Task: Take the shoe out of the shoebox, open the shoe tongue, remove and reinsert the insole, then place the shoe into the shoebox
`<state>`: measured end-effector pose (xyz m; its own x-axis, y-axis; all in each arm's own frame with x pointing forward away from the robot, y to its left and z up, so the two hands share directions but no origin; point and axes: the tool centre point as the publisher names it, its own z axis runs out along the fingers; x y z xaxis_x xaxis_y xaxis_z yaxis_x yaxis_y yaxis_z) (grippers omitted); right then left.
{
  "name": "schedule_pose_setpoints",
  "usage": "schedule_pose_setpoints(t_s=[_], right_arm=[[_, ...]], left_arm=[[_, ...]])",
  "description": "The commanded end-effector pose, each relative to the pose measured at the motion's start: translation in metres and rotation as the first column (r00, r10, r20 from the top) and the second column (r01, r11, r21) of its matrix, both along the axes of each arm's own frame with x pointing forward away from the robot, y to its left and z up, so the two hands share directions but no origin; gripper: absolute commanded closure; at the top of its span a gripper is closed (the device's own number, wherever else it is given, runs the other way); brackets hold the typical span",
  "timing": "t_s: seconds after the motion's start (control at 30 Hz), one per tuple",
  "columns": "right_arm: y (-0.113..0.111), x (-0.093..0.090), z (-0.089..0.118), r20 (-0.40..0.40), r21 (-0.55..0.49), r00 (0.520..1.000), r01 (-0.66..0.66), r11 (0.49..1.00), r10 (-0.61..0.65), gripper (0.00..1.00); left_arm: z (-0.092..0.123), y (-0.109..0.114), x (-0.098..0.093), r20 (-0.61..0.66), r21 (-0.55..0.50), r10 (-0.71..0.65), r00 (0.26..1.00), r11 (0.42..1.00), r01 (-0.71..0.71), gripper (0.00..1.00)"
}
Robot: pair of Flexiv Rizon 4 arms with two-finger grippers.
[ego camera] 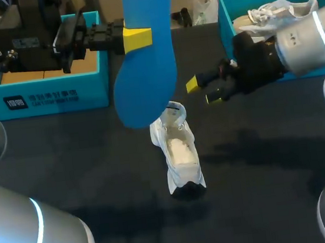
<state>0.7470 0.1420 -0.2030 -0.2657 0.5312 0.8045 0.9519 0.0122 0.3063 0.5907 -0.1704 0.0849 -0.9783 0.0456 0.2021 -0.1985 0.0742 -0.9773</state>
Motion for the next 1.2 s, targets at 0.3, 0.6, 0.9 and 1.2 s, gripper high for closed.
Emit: schedule_pose_setpoints(t_s=[0.3, 0.6, 0.9, 1.2], right_arm=[[-0.005, -0.010, 0.007, -0.034, 0.092, 0.999, -0.024, 0.995, 0.027, 0.00], [-0.001, -0.006, 0.013, -0.035, 0.210, 0.999, -0.022, 0.978, 0.030, 0.00], [0.003, -0.010, 0.032, -0.084, 0.317, 0.993, -0.054, 0.947, 0.085, 0.00], [0.003, -0.015, 0.036, -0.137, 0.364, 0.988, -0.018, 0.931, 0.073, 0.00]], left_arm=[[0.000, -0.001, 0.001, 0.000, 0.002, -0.002, 1.000, 1.000, 0.002, 1.00], [0.000, -0.001, 0.001, 0.000, 0.002, -0.002, 1.000, 1.000, 0.002, 1.00], [0.000, -0.001, 0.001, 0.000, 0.002, -0.002, 1.000, 1.000, 0.002, 1.00], [0.000, -0.001, 0.001, 0.000, 0.002, -0.002, 1.000, 1.000, 0.002, 1.00]])
